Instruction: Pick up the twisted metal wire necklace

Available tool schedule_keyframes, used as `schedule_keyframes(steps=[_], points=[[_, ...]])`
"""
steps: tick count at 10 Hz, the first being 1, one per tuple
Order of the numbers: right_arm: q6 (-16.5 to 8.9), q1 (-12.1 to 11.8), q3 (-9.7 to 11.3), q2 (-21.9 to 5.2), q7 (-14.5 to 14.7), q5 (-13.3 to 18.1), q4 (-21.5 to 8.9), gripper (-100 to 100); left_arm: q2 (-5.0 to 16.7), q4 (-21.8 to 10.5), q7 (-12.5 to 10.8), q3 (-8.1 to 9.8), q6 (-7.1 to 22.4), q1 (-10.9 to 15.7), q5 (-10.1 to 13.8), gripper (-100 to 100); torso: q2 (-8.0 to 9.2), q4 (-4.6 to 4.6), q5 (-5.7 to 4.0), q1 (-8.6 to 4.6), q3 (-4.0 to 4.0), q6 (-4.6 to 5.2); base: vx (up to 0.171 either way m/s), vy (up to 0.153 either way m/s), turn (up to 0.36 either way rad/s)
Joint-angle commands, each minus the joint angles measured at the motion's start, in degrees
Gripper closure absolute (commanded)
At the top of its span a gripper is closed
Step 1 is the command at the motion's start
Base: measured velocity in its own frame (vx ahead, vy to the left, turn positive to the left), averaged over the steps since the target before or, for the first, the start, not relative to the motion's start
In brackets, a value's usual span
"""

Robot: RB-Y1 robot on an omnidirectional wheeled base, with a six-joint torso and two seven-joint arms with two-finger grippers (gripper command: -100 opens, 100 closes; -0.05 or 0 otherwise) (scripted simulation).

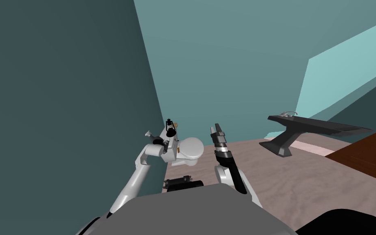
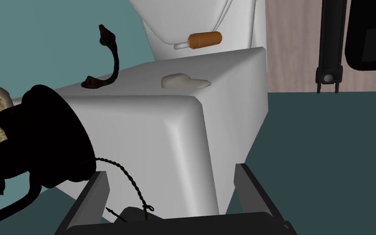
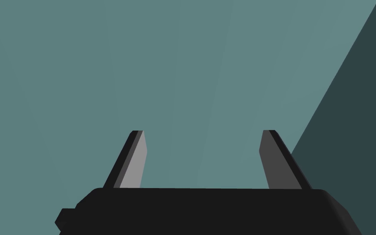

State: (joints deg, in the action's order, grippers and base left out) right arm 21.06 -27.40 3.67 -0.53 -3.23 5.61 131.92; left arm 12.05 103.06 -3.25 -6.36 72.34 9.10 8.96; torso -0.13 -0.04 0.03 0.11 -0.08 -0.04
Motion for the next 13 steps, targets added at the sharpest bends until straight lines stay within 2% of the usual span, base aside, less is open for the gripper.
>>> schedule_keyframes(steps=[1,2,3,4,6,7,10,12,13], points=[[0.0,0.0,0.0,0.0,0.0,0.0,0.0,0,0.4,-0.7,0.5,0.13,2.9,1.4,0.6,-100,0.00,0.00,0.00,0.00,0.00,0.00,0.022,0.034,-0.045],[0.0,0.0,0.0,0.0,0.0,0.0,0.0,0,0.4,-0.7,0.5,0.13,3.6,1.4,0.6,-100,0.02,0.00,0.00,0.00,0.01,0.01,0.018,0.027,-0.042],[0.0,0.0,0.0,0.0,0.0,0.0,0.0,0,1.0,-1.2,0.9,0.27,5.7,2.4,1.2,-100,0.04,0.01,-0.01,-0.03,0.02,0.00,0.028,0.036,-0.061],[0.0,0.0,0.0,0.0,0.0,0.0,0.0,0,1.0,-1.2,0.9,0.27,6.1,2.4,1.2,-100,0.02,0.01,0.00,0.00,0.01,0.01,0.027,0.031,-0.040],[0.0,0.0,0.0,0.0,0.0,0.0,0.0,0,2.1,-2.0,1.6,0.50,10.0,4.3,2.1,-100,0.04,0.01,0.00,0.00,0.02,0.01,0.024,0.043,-0.086],[0.0,0.0,0.0,0.0,0.0,0.0,0.0,0,2.1,-2.0,1.6,0.50,10.5,4.3,2.1,-100,0.01,0.01,0.01,0.04,0.01,0.01,0.027,0.038,-0.034],[0.0,0.0,0.0,0.0,0.0,0.0,0.0,0,3.7,-2.8,2.3,0.71,15.2,6.3,3.1,-100,0.03,0.00,0.00,-0.01,0.02,0.00,0.023,0.032,-0.054],[0.0,0.0,0.0,0.0,0.0,0.0,0.0,0,4.5,-3.1,2.5,0.77,17.2,7.2,3.5,-100,0.01,0.00,0.00,-0.02,0.00,-0.01,0.032,0.031,-0.030],[0.0,0.0,0.0,0.0,0.0,0.0,0.0,0,4.3,-3.0,2.5,0.87,16.4,6.9,3.5,-100,0.00,0.00,0.00,-0.02,0.00,0.00,0.011,0.014,-0.011]])
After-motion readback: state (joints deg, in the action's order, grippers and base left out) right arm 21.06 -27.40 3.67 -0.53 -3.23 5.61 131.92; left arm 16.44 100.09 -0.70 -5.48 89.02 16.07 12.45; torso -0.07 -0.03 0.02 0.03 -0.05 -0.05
